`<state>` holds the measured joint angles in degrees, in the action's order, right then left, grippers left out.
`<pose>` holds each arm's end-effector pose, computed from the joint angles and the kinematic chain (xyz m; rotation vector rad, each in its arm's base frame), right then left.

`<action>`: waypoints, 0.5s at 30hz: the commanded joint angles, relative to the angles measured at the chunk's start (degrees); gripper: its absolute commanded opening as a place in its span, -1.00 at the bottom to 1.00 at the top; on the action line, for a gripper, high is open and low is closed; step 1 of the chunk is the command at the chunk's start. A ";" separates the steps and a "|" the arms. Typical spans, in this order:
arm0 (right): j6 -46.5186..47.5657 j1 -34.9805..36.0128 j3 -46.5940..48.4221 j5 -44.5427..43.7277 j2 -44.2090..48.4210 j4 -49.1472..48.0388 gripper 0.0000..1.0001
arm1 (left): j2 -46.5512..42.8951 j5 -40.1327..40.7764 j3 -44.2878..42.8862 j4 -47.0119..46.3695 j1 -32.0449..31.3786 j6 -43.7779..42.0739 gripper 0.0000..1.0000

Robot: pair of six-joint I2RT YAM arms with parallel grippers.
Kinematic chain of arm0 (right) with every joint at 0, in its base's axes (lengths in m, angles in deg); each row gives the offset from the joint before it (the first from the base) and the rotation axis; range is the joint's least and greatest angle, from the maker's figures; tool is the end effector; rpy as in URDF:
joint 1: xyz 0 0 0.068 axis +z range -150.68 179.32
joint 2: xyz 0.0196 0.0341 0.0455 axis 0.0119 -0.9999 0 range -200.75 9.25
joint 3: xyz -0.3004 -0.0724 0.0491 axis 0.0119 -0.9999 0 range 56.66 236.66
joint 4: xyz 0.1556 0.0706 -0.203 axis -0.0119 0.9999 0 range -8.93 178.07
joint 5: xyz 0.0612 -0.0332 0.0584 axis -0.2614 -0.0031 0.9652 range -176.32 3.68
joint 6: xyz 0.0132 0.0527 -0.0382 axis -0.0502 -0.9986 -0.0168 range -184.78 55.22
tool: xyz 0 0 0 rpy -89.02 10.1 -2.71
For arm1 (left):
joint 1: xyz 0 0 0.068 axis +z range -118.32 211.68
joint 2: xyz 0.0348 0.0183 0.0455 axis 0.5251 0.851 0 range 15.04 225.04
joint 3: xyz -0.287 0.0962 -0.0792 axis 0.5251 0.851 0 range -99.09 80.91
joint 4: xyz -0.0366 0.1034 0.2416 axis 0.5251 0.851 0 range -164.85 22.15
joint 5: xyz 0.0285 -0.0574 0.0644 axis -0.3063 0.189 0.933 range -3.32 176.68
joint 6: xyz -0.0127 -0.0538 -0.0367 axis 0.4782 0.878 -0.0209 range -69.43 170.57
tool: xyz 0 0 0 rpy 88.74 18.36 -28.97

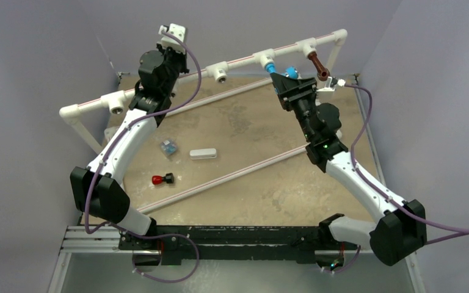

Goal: Install the water faucets

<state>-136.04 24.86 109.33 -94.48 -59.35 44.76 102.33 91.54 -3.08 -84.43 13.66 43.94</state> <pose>0.2585 0.1151 0.4308 0.6446 1.1764 1.3718 0.3659 -0.1144 0.4777 0.2442 1.4419 -0.0999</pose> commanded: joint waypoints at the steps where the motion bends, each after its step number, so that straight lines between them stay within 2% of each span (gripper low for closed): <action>1: 1.46 0.42 -0.62 2.80 5.08 -4.44 0.27 | 0.76 -2.84 2.17 6.86 -1.06 -0.40 -1.00; 6: 9.35 0.22 -1.13 2.70 9.18 3.19 0.65 | 0.95 -2.76 2.16 6.97 -1.10 -0.40 -1.00; 15: 26.25 -0.18 0.90 -1.85 15.65 18.76 0.77 | 0.96 -2.93 2.07 7.04 -1.13 -0.29 -1.00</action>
<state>-120.77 24.88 107.86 -93.17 -45.82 56.86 102.33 91.41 -3.08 -84.41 13.61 43.94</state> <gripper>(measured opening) 0.880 0.002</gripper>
